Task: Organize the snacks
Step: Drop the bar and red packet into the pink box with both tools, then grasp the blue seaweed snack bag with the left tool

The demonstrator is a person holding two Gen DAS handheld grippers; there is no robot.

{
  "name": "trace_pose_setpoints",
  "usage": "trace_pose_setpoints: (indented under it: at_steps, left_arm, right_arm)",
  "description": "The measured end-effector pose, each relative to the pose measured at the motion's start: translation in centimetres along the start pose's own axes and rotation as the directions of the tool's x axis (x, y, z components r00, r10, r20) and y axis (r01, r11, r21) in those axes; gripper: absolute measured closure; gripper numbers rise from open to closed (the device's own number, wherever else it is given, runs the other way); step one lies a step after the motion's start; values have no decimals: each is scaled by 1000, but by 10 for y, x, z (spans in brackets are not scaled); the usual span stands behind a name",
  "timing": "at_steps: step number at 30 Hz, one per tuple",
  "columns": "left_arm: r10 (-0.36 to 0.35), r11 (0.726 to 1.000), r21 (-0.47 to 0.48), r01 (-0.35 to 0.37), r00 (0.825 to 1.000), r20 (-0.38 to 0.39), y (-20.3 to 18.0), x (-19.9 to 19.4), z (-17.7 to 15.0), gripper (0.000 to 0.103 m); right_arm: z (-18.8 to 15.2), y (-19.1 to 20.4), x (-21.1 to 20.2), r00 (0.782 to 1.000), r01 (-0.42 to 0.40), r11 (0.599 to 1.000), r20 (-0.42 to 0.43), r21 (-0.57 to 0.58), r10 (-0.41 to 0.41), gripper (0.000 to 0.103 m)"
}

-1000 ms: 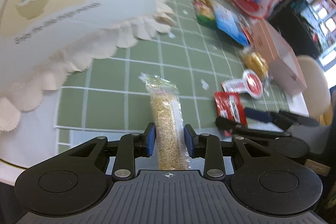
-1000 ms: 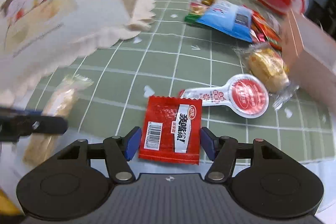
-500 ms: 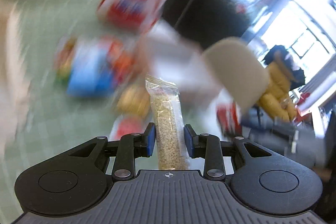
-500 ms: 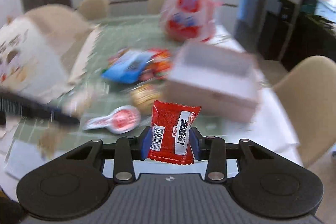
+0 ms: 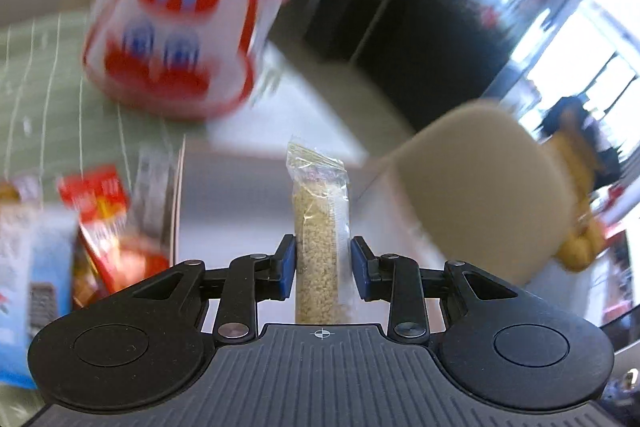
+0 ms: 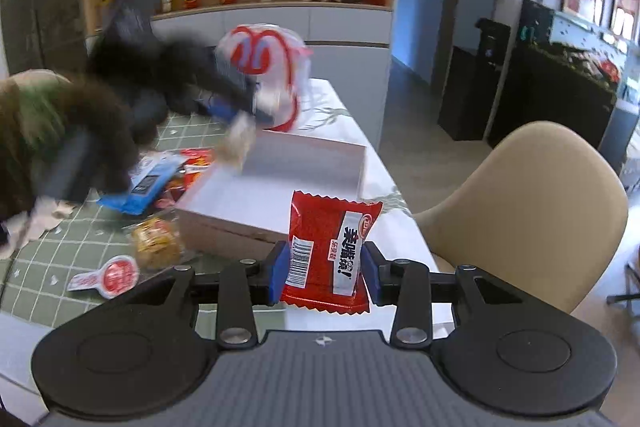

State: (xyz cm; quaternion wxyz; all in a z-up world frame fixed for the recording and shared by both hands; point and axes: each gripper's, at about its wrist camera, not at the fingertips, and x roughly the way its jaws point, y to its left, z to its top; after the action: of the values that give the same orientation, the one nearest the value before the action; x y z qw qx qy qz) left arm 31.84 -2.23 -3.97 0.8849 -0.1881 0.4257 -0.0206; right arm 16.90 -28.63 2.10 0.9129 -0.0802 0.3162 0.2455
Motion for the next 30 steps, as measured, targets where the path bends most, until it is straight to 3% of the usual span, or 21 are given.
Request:
trace_pose_setpoints:
  at_steps: [3, 4, 7, 11, 15, 17, 19, 22, 26, 30]
  left_arm:
    - [45, 999, 11, -44, 994, -105, 7, 32, -20, 68]
    - [70, 997, 31, -67, 992, -107, 5, 35, -26, 68]
    - [100, 994, 47, -100, 995, 1, 3, 21, -32, 68]
    - [85, 996, -41, -80, 986, 143, 10, -28, -32, 68]
    - [62, 997, -54, -52, 977, 206, 19, -79, -52, 68]
    - [92, 995, -61, -82, 976, 197, 27, -98, -68, 68]
    - [131, 990, -76, -119, 974, 183, 44, -119, -89, 68]
    - [198, 975, -136, -178, 968, 151, 83, -134, -117, 68]
    - [255, 945, -238, -223, 960, 112, 128, -149, -138, 68]
    - [229, 950, -242, -200, 968, 101, 145, -153, -140, 68]
  right_arm:
    - [-2, -14, 8, 1000, -3, 1000, 7, 6, 3, 64]
    - [-1, -19, 12, 1000, -7, 1000, 8, 8, 7, 64]
    - [3, -30, 25, 1000, -27, 1000, 3, 14, 27, 64]
    - [19, -37, 57, 996, -93, 996, -11, 9, 93, 64]
    - [38, -19, 109, 988, -145, 989, -51, -40, 143, 64]
    - [44, -7, 136, 985, -158, 986, -79, -61, 153, 63]
    - [47, 2, 153, 982, -174, 983, -91, -64, 168, 53]
    - [49, 13, 162, 986, -152, 985, -78, -86, 146, 48]
    - [47, 23, 151, 990, -132, 987, -60, -90, 127, 45]
    - [39, 39, 125, 988, -149, 984, -39, -93, 146, 40]
